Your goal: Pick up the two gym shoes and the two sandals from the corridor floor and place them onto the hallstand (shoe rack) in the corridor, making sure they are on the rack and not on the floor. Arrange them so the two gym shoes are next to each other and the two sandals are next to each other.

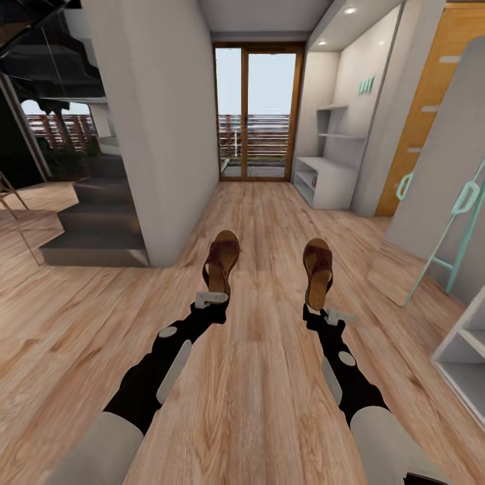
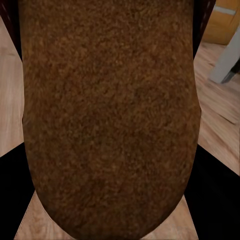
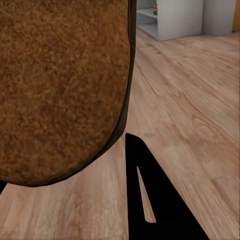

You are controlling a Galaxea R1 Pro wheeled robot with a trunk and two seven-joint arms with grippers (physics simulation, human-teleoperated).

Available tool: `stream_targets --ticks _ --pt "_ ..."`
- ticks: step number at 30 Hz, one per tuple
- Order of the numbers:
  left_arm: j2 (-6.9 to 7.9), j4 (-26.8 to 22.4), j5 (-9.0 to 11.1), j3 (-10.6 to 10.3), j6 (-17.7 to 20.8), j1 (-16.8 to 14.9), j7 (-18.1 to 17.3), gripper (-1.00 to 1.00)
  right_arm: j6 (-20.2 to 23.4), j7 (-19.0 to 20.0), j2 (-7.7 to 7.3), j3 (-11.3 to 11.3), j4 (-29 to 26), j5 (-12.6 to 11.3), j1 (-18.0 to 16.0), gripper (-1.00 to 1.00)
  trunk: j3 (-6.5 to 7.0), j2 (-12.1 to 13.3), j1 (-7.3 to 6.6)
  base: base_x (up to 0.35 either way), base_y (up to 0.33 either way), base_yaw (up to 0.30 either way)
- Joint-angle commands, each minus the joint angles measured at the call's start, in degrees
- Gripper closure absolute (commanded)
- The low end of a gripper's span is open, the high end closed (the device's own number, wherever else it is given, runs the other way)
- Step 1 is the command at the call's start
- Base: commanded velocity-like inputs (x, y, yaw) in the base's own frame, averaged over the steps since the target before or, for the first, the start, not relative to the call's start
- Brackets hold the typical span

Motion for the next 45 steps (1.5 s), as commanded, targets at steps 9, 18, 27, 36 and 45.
stream_targets --ticks 9,18,27,36,45 --pt "-0.01 -0.06 0.44 0.04 0.34 -0.02 -0.09 1.00 -0.15 0.04 0.06 -0.21 0.04 0.29 -0.04 1.00 -0.05 -0.02 0.02 0.348 0.000 0.000" --pt "-0.01 -0.06 0.46 0.10 0.34 -0.02 -0.09 1.00 -0.16 0.04 0.06 -0.21 0.02 0.38 -0.04 1.00 -0.05 -0.02 0.02 0.348 0.000 0.000" --pt "-0.01 -0.06 0.46 0.11 0.34 -0.02 -0.09 1.00 -0.16 0.04 0.06 -0.21 -0.01 0.38 -0.04 1.00 -0.05 -0.02 0.02 0.348 0.000 0.000" --pt "-0.01 -0.06 0.46 0.12 0.34 -0.02 -0.09 1.00 -0.16 0.04 0.04 -0.21 -0.01 0.38 -0.04 1.00 -0.05 -0.02 0.02 0.348 0.000 0.000" --pt "0.02 -0.06 0.46 0.11 0.34 -0.02 -0.09 1.00 -0.15 0.04 0.04 -0.21 0.00 0.38 -0.04 1.00 -0.05 -0.02 0.02 0.348 0.000 0.000"
